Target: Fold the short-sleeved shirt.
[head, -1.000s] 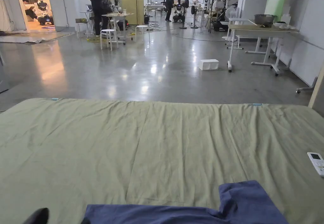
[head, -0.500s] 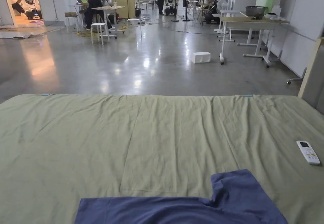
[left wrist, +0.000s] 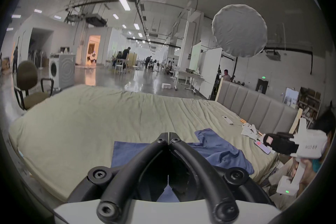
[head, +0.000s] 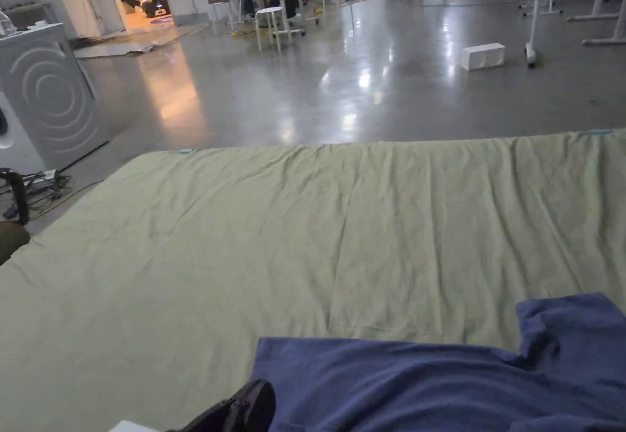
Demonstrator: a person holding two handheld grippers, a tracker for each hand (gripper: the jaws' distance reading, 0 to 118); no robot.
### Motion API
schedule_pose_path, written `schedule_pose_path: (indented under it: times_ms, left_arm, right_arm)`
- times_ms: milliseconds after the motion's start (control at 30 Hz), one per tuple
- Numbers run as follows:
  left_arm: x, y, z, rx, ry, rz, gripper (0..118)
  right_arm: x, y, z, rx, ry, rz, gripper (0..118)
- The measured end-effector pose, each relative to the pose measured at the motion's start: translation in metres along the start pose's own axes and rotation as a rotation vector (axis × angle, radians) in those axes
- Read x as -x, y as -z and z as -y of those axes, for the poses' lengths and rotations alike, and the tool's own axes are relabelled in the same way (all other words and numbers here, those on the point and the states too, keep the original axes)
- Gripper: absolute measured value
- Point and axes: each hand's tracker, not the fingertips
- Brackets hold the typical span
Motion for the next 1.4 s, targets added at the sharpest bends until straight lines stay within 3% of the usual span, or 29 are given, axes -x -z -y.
schedule_pose_path:
  times_ms: [33,100,200,233,367,467,500,733,767,833,867,967,1067,1167,1200,1233,1267,1300,1400]
  left_arm:
    - [0.007,0.010,0.001,0.007,-0.016,0.003,0]
    - [0.025,0.037,-0.002,0.010,-0.036,-0.001,0]
    - [0.056,0.095,-0.001,0.104,-0.083,-0.026,1]
    - [0.067,0.118,-0.001,0.133,-0.093,-0.026,6]
    - [0.117,0.241,0.023,0.443,-0.180,-0.082,57]
    - [0.146,0.306,0.045,0.610,-0.262,-0.126,75]
    - [0.153,0.319,0.051,0.613,-0.261,-0.187,76]
    - [0.163,0.354,0.079,0.762,-0.201,-0.311,74]
    - [0.159,0.354,0.080,0.754,-0.169,-0.308,67]
    - [0.144,0.358,0.085,0.753,-0.034,-0.374,33]
    - [0.140,0.358,0.087,0.757,-0.009,-0.370,21]
    - [0.125,0.358,0.084,0.787,-0.009,-0.344,10]
    - [0.116,0.363,0.090,0.841,0.076,-0.332,10]
    - [0.129,0.373,0.091,0.872,0.038,-0.315,10]
    - [0.131,0.374,0.092,0.880,0.007,-0.312,10]
    - [0.140,0.378,0.091,0.887,-0.007,-0.307,10]
    - [0.142,0.379,0.090,0.889,0.008,-0.306,9]
    - [0.143,0.379,0.090,0.897,0.016,-0.294,9]
    - [0.142,0.381,0.089,0.908,0.028,-0.283,9]
  right_arm:
    - [-0.003,0.003,0.005,0.056,0.047,-0.003,0]
    - [-0.009,0.006,0.006,0.032,0.009,0.004,0]
    - [-0.021,0.015,0.015,0.089,0.029,0.070,0]
    - [-0.026,0.018,0.018,0.109,0.045,0.086,0]
    - [-0.050,0.026,0.032,0.150,0.147,0.099,0]
    - [-0.060,0.024,0.035,0.172,0.146,0.130,0]
    - [-0.064,0.022,0.036,0.184,0.142,0.146,0]
    - [-0.081,0.016,0.050,0.262,0.185,0.239,0]
    - [-0.083,0.015,0.051,0.267,0.193,0.239,0]
    - [-0.085,0.016,0.053,0.274,0.200,0.240,0]
    - [-0.086,0.018,0.053,0.280,0.200,0.240,0]
    - [-0.090,0.028,0.051,0.282,0.181,0.229,0]
    - [-0.099,0.043,0.032,0.236,0.101,0.252,0]
    - [-0.121,0.080,0.001,0.214,0.099,0.202,1]
    - [-0.134,0.103,-0.009,0.249,0.095,0.170,7]
    - [-0.146,0.129,-0.018,0.293,0.100,0.143,22]
    - [-0.157,0.155,-0.023,0.340,0.113,0.120,49]
    - [-0.170,0.189,-0.023,0.432,0.150,0.106,63]
    - [-0.205,0.270,-0.012,0.593,0.210,0.133,67]
